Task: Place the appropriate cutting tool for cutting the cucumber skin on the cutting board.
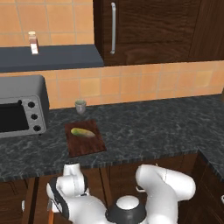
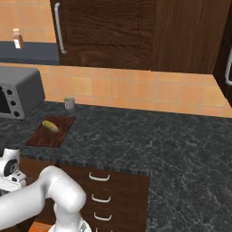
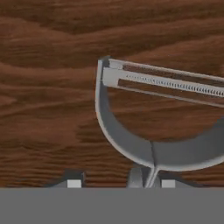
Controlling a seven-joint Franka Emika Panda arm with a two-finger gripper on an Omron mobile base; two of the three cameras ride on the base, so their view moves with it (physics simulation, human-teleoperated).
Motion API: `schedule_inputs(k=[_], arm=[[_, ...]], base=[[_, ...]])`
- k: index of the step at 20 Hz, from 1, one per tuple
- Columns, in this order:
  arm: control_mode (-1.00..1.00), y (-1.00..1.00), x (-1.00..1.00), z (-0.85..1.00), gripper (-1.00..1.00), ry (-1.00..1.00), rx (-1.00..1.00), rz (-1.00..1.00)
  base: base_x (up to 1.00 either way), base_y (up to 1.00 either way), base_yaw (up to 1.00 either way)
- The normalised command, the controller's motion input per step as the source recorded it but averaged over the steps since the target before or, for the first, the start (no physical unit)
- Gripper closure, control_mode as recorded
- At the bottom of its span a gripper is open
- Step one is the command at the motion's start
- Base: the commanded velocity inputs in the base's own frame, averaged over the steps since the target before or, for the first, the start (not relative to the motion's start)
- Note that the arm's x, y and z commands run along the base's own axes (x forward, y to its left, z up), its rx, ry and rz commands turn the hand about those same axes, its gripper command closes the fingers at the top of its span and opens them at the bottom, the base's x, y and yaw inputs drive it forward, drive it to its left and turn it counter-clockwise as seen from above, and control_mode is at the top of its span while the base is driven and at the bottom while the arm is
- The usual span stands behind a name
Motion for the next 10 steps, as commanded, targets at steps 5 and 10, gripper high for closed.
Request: schedule_inputs(k=[5, 10], arm=[[-1.0, 0.03, -0.48, 0.0, 1.0, -0.11, 0.02, -0.01], [-1.0, -0.02, -0.21, 0.58, 1.0, -0.11, 0.03, 0.0]], base=[[0.0, 0.0, 0.0], [0.0, 0.0, 0.0]])
